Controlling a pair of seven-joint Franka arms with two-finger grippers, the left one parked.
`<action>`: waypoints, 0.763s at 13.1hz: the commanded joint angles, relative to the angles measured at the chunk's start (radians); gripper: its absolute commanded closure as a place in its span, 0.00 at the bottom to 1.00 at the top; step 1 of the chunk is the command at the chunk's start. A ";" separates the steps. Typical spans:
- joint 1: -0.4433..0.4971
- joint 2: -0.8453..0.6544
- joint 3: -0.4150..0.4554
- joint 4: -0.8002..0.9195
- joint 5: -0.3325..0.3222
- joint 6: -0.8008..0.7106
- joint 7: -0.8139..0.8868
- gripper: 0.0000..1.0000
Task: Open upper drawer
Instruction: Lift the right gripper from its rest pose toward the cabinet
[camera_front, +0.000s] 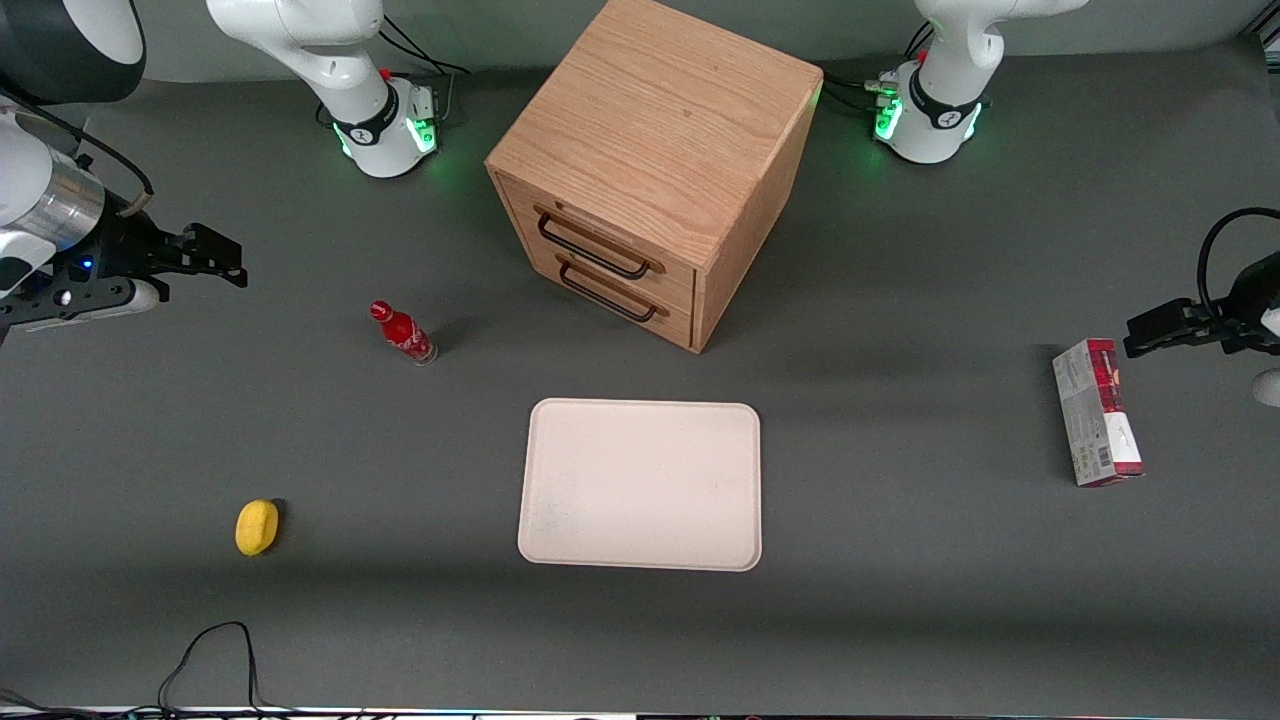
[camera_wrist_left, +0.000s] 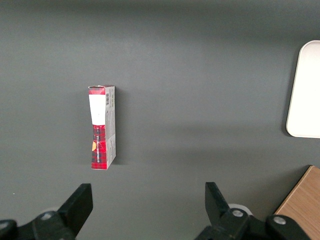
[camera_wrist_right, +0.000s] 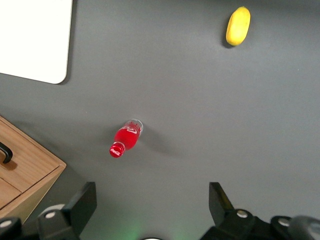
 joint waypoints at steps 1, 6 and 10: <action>0.001 0.010 0.000 0.025 -0.018 -0.028 0.017 0.00; 0.004 0.039 0.009 0.033 -0.020 -0.025 -0.039 0.00; 0.070 0.132 0.015 0.132 -0.011 -0.025 -0.027 0.00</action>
